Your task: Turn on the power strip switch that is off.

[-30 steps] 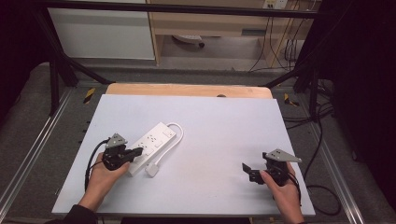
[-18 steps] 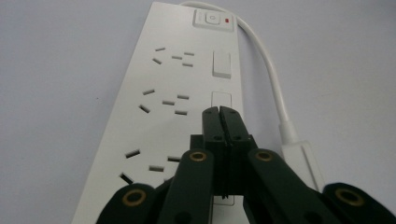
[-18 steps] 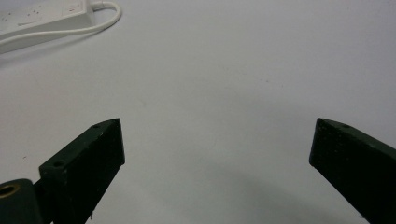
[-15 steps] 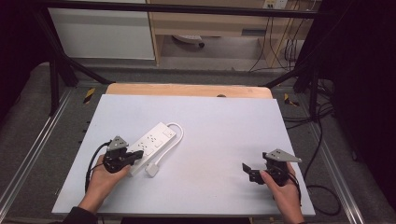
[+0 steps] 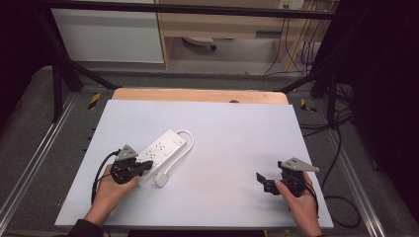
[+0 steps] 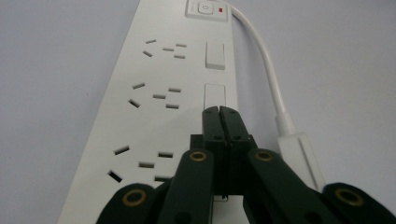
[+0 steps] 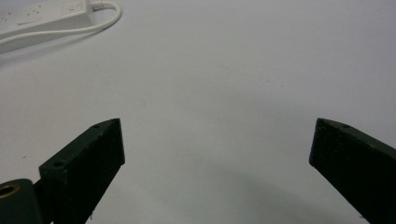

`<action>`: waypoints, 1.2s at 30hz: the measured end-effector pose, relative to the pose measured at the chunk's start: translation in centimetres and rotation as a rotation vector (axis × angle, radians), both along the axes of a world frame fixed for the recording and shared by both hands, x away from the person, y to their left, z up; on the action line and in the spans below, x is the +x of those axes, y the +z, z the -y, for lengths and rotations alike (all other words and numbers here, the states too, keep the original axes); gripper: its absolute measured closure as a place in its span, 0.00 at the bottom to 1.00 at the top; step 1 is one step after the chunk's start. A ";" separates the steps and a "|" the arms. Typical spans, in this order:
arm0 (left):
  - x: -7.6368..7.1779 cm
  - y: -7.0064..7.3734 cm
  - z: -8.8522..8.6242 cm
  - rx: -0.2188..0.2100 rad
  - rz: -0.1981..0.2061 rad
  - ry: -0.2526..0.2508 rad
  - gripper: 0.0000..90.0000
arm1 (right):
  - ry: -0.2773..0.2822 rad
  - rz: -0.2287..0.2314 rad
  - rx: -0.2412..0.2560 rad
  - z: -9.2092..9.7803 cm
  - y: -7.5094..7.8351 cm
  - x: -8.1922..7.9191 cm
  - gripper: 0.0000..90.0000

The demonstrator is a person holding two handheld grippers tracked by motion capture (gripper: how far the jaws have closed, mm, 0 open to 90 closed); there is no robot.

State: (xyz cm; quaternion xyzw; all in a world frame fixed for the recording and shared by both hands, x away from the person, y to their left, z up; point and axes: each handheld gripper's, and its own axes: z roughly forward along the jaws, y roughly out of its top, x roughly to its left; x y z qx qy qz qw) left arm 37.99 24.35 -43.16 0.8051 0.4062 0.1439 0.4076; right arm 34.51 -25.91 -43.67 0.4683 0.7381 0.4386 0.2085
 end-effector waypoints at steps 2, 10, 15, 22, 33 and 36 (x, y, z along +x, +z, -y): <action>0.0 0.0 0.0 -0.002 0.001 0.001 1.00 | 0.002 -0.002 -0.004 0.0 0.0 0.0 0.04; 0.0 -0.2 0.5 0.007 0.004 -0.009 1.00 | 0.003 -0.002 -0.006 0.0 0.0 0.0 0.04; 0.0 -0.1 0.5 0.008 0.004 -0.007 1.00 | 0.002 -0.003 -0.006 0.0 0.0 0.0 0.04; -0.1 -0.1 -0.2 -0.004 0.003 0.012 1.00 | 0.003 -0.004 -0.005 0.0 0.0 0.0 0.04; -0.1 -0.1 -0.3 0.005 -0.005 0.013 1.00 | 0.004 -0.005 -0.008 -0.1 -0.1 0.1 0.04; 0.0 -0.2 -0.2 0.019 0.002 0.011 1.00 | 0.005 -0.008 -0.010 -0.1 -0.1 0.1 0.04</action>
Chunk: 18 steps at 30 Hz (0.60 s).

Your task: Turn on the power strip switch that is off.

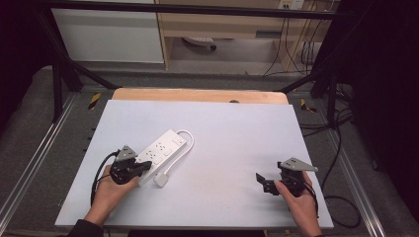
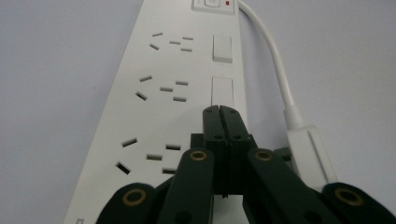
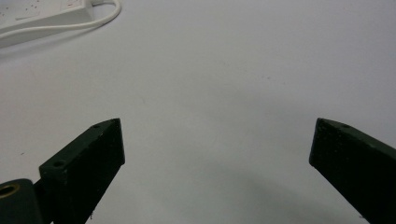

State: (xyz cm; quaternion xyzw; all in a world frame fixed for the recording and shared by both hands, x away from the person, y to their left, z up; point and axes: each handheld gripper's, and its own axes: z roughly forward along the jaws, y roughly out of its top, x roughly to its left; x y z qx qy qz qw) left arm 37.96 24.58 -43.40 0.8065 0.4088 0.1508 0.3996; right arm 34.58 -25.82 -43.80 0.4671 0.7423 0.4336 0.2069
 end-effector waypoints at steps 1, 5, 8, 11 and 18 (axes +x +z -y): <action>0.0 0.0 0.0 -0.002 -0.006 0.003 1.00 | 0.000 0.000 0.000 0.0 0.0 0.0 0.04; 0.0 0.0 0.2 0.005 0.001 0.000 1.00 | 0.000 0.003 0.002 0.0 0.0 0.0 0.04; 0.0 0.1 0.5 0.009 0.012 -0.008 1.00 | -0.001 0.002 0.004 0.0 0.0 0.0 0.04; 0.0 0.3 0.8 0.000 0.022 -0.013 1.00 | 0.000 0.003 0.003 0.0 0.0 0.0 0.04; 0.3 0.6 1.0 -0.034 0.015 -0.020 1.00 | -0.001 0.002 0.003 0.0 0.0 0.0 0.04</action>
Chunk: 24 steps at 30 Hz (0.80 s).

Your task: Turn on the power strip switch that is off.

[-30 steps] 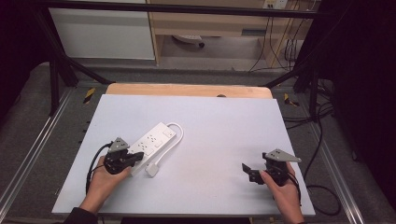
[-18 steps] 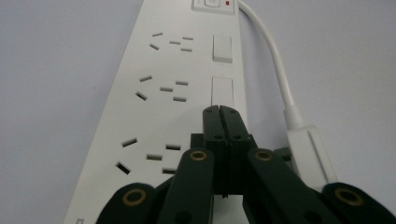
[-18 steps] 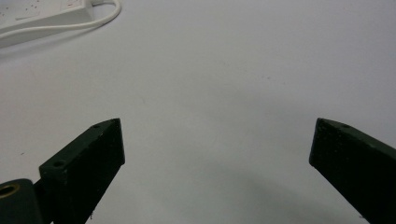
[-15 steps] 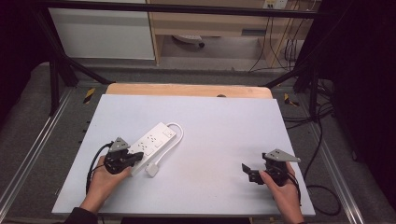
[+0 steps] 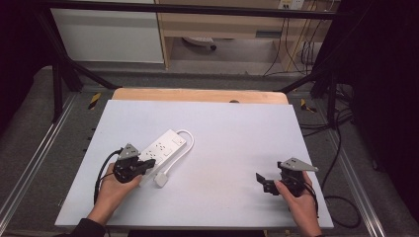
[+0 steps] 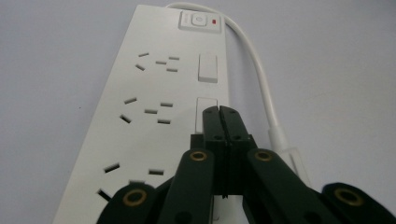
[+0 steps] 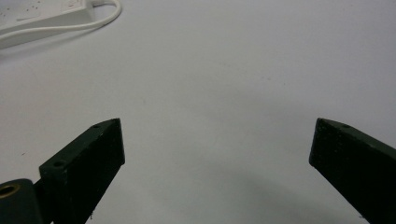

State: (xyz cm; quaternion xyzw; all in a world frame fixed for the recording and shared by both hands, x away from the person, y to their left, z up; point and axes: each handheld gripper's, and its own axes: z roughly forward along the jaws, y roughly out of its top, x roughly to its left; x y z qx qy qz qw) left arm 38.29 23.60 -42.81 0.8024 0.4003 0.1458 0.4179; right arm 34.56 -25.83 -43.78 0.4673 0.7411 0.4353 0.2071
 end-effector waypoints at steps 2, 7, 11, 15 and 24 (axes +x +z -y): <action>0.1 0.1 0.1 -0.002 0.005 -0.004 1.00 | 0.000 0.001 -0.001 0.0 0.0 0.0 0.04; 0.2 0.5 0.2 -0.004 0.012 -0.008 1.00 | 0.000 0.001 0.000 0.0 0.0 0.0 0.04; 0.3 0.5 0.2 -0.010 0.009 -0.009 1.00 | 0.001 0.002 -0.001 0.0 0.0 0.0 0.04; 0.3 0.5 0.2 -0.012 0.010 -0.005 0.98 | 0.001 0.002 -0.001 0.0 0.0 0.0 0.04; 0.4 0.8 0.0 -0.021 0.022 0.009 0.92 | 0.002 0.002 -0.002 0.0 0.0 0.0 0.04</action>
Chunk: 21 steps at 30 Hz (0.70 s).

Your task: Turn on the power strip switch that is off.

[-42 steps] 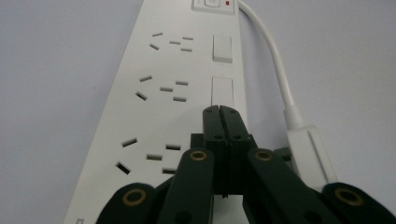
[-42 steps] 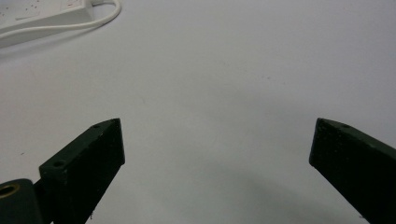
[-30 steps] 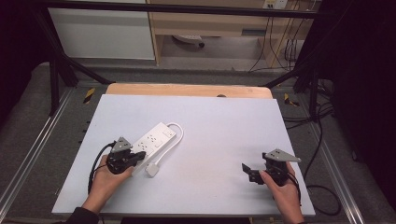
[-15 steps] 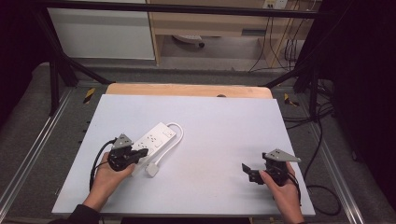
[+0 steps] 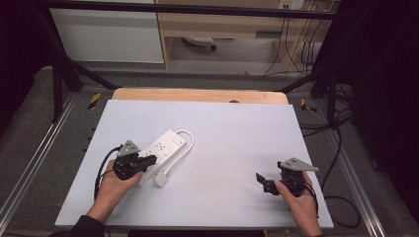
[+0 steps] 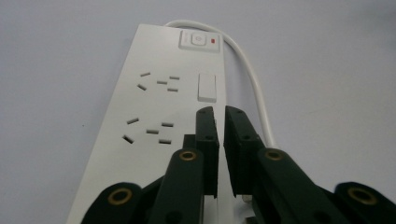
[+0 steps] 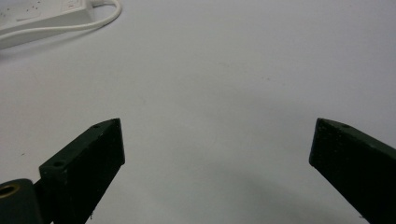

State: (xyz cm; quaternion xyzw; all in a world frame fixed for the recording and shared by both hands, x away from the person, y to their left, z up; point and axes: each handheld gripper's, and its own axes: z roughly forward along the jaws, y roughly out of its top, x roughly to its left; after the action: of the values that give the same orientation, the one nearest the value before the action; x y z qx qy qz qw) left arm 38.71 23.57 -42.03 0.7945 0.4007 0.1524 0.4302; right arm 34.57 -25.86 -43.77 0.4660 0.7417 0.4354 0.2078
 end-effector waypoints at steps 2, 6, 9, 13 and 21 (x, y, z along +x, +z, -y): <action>0.0 0.0 -0.1 0.001 0.004 0.009 0.89 | -0.001 0.000 0.000 0.0 0.0 0.0 0.04; 0.1 0.1 -0.1 -0.007 0.015 0.014 0.81 | 0.000 0.000 0.000 0.0 0.0 0.0 0.04; 0.1 0.3 -0.1 -0.021 0.021 0.019 0.74 | 0.000 0.000 0.000 0.0 0.0 0.0 0.04; 0.3 0.3 0.0 -0.041 0.013 0.036 0.61 | -0.001 -0.001 0.000 0.0 0.0 0.0 0.04; 0.6 0.5 0.0 -0.077 0.015 0.059 0.40 | 0.004 -0.002 -0.002 0.0 -0.1 0.1 0.04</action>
State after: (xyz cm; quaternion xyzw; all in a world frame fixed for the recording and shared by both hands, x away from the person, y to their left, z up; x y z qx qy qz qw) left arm 39.29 23.57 -41.56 0.7639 0.4264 0.1554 0.4588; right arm 34.68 -25.84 -43.83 0.4646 0.7433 0.4346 0.2067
